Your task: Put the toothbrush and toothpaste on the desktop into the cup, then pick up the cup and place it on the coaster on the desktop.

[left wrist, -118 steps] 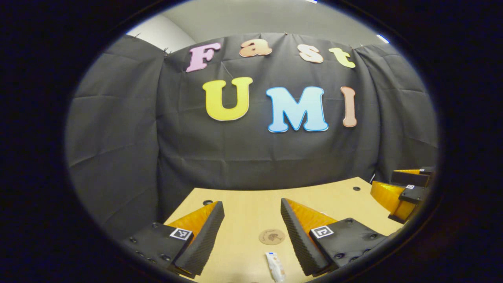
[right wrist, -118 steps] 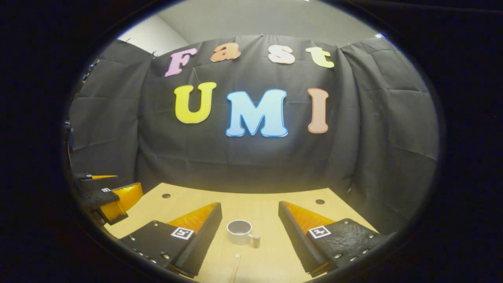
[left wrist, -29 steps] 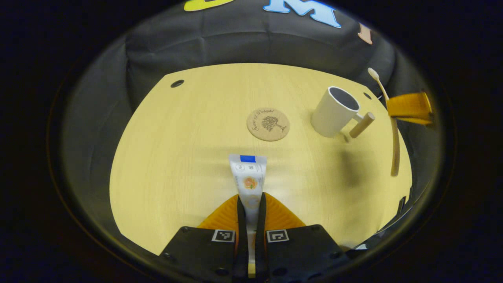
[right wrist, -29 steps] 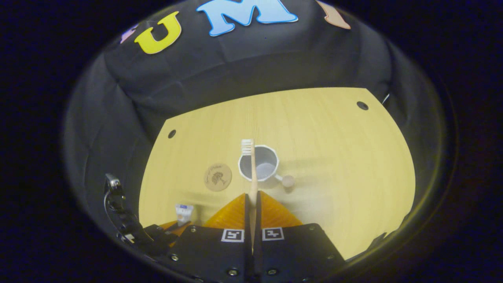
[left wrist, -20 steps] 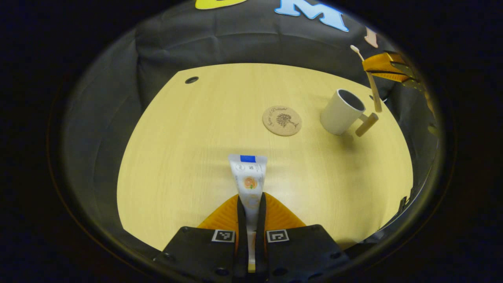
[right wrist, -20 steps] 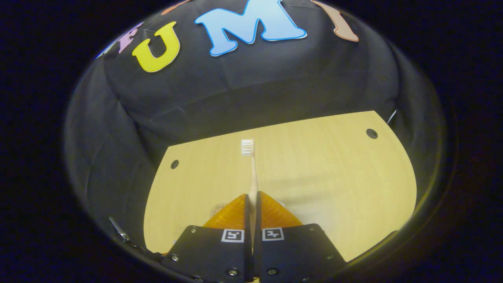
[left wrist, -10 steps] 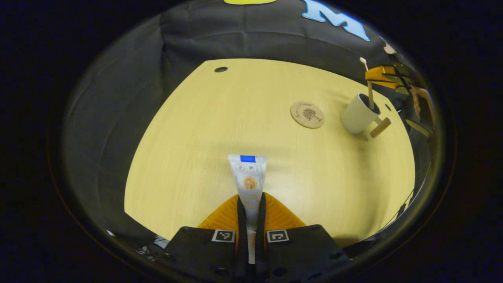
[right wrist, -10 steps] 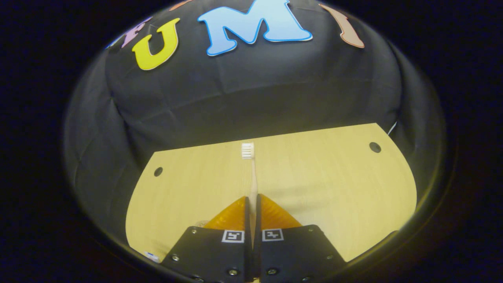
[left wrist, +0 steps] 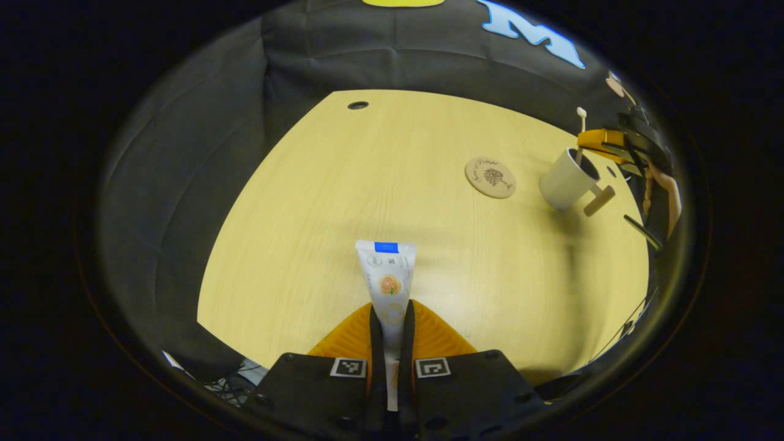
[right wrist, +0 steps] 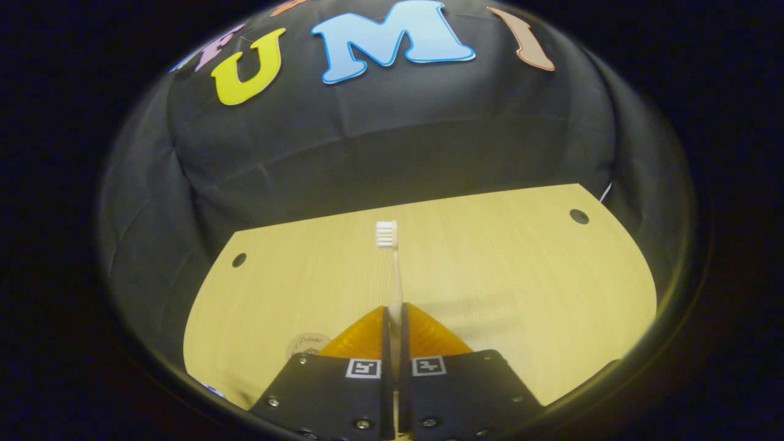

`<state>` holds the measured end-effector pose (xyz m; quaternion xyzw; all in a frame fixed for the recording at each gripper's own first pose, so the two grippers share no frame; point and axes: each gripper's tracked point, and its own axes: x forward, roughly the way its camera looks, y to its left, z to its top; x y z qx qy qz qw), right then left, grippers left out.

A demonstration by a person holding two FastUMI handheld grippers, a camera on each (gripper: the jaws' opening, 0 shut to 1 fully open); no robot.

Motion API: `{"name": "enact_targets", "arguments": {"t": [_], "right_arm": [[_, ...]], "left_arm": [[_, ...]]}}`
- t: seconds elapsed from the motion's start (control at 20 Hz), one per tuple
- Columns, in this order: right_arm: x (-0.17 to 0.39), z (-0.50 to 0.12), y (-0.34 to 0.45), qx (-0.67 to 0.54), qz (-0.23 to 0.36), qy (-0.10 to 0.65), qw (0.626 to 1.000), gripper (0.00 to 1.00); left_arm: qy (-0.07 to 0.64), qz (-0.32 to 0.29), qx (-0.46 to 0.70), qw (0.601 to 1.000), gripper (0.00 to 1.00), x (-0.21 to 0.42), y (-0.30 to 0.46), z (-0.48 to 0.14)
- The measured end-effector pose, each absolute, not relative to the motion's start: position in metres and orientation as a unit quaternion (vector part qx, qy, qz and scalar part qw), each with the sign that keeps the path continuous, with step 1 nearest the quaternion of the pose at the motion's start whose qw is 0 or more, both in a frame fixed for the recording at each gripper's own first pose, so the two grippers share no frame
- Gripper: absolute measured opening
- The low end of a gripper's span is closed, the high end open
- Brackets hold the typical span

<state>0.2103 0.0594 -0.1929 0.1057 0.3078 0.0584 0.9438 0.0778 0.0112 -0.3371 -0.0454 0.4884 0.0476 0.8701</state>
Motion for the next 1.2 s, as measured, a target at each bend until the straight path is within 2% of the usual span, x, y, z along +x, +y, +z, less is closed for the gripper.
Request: {"name": "enact_targets", "arguments": {"t": [0.1, 0.15, 0.25, 0.35, 0.4, 0.45, 0.75, 1.2], "right_arm": [[0.205, -0.198, 0.058, 0.103, 0.055, 0.314, 0.942, 0.05], [0.199, -0.199, 0.058, 0.103, 0.057, 0.316, 0.941, 0.10], [0.192, -0.197, 0.059, 0.106, 0.061, 0.316, 0.941, 0.13], [0.187, -0.196, 0.055, 0.103, 0.057, 0.314, 0.942, 0.29], [0.183, -0.192, 0.054, 0.104, 0.061, 0.311, 0.943, 0.29], [0.178, -0.190, 0.055, 0.107, 0.066, 0.309, 0.943, 0.35], [0.147, -0.151, 0.036, 0.127, 0.070, 0.271, 0.952, 0.34], [0.109, -0.128, -0.039, 0.160, 0.006, 0.245, 0.956, 0.34]], "left_arm": [[0.488, 0.038, -0.045, 0.871, 0.15, 0.080, 0.005, -0.336], [0.487, 0.034, -0.045, 0.872, 0.15, 0.079, 0.003, -0.336], [0.483, 0.027, -0.039, 0.874, 0.15, 0.082, -0.001, -0.335], [0.476, 0.017, -0.031, 0.879, 0.15, 0.091, -0.006, -0.335], [0.471, 0.010, -0.026, 0.882, 0.15, 0.096, -0.010, -0.333], [0.464, 0.002, -0.020, 0.886, 0.15, 0.103, -0.016, -0.332], [0.401, -0.055, 0.006, 0.914, 0.15, 0.145, -0.053, -0.292], [0.328, -0.174, -0.016, 0.928, 0.15, 0.212, -0.151, -0.236]]}}
